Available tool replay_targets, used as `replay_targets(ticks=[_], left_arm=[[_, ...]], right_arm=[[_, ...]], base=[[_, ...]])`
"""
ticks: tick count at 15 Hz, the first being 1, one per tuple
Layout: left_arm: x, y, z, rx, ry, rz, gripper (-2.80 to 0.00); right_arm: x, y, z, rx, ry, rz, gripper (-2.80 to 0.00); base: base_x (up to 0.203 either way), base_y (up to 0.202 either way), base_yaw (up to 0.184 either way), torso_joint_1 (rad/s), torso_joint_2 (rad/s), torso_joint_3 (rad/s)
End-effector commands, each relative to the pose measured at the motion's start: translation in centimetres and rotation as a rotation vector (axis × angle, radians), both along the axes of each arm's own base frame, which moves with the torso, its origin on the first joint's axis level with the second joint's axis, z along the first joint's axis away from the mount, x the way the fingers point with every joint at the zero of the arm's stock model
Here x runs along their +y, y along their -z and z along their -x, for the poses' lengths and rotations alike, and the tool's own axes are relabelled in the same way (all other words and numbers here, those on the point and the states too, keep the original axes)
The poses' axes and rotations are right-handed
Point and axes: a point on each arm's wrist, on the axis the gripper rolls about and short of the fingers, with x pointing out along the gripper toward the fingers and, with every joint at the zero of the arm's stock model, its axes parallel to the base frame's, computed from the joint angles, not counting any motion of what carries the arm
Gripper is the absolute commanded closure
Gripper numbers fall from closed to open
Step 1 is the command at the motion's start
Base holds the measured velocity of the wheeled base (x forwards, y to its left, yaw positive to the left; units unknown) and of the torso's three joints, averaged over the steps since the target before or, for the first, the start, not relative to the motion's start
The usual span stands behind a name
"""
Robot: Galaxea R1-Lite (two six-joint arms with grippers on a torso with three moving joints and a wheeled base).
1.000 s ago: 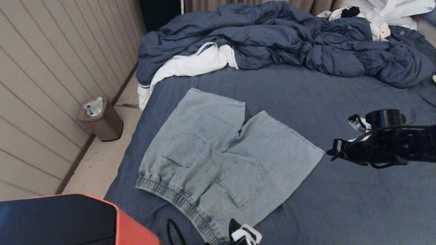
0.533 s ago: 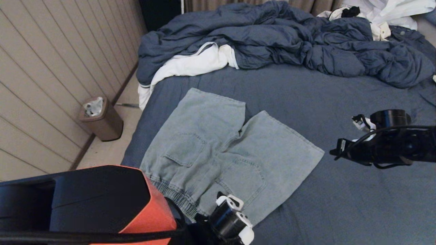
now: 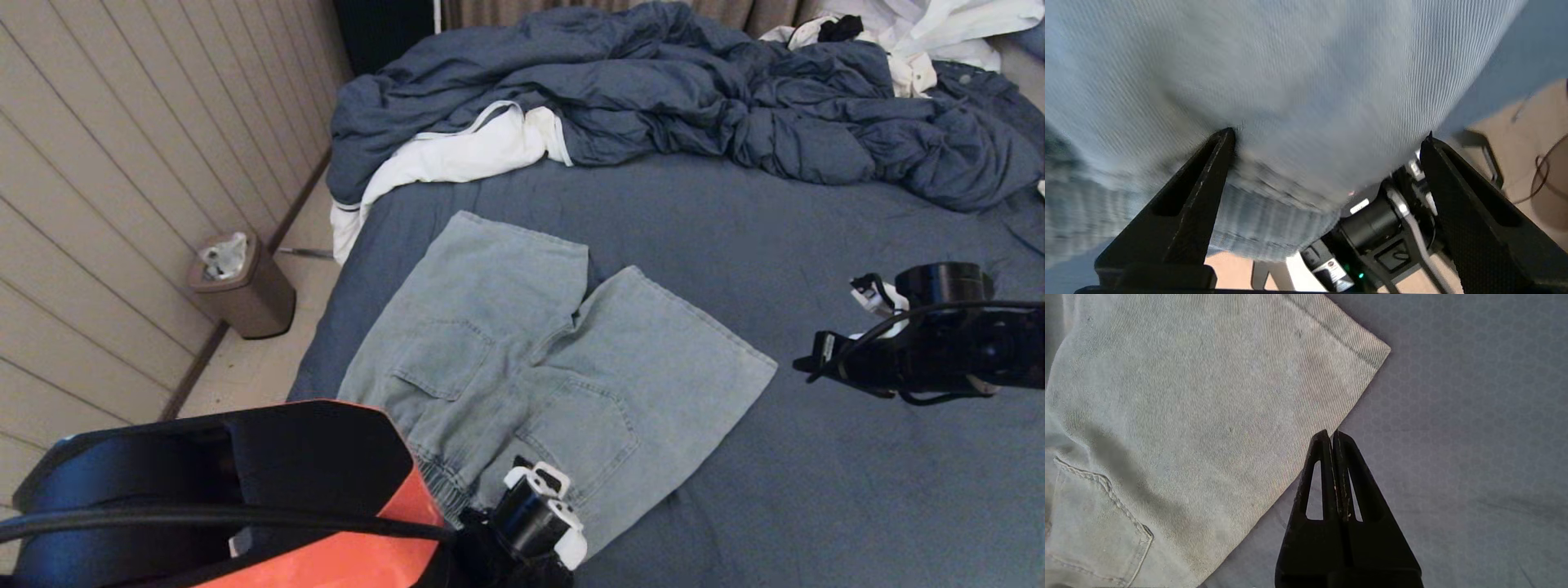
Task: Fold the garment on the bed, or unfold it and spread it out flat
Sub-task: Fold the blue shorts
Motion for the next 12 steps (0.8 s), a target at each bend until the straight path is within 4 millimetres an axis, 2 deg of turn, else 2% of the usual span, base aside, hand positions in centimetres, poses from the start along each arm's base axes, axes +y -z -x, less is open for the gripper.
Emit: replay_targets(ticks=[1, 3, 6, 7, 8, 12], left_arm=[[-0.2, 1.9, 1.2, 0.018, 0.03, -0.034, -2.8], [-0.6, 2.2, 1.5, 0.015, 0.047, -0.04, -2.8], [-0.9, 1.6, 1.6, 0.003, 0.057, -0.023, -2.8], [-1.0, 1.5, 1.6, -0.001, 0.056, -0.019, -0.24], [-1.0, 1.6, 1.5, -0.014, 0.046, -0.019, 0.0], [-1.2, 0.2, 1.4, -0.056, 0.037, 0.02, 0.0]], right_arm=[[-0.1, -0.1, 0.0, -0.004, 0.002, -0.001, 0.0], [-0.2, 0.1, -0.2, -0.003, 0.004, -0.002, 0.0], [-0.2, 0.2, -0.3, 0.001, 0.005, -0.004, 0.0], [-0.2, 0.2, -0.3, 0.001, 0.005, -0.004, 0.0], [-0.3, 0.3, -0.4, 0.002, 0.005, -0.005, 0.0], [-0.5, 1.5, -1.5, 0.025, 0.006, -0.01, 0.0]], base=[[0.0, 0.0, 0.0, 0.0, 0.0, 0.0], [0.0, 0.0, 0.0, 0.0, 0.0, 0.0], [0.0, 0.0, 0.0, 0.0, 0.0, 0.0], [0.0, 0.0, 0.0, 0.0, 0.0, 0.0], [0.0, 0.0, 0.0, 0.0, 0.0, 0.0], [0.0, 0.0, 0.0, 0.0, 0.0, 0.0]])
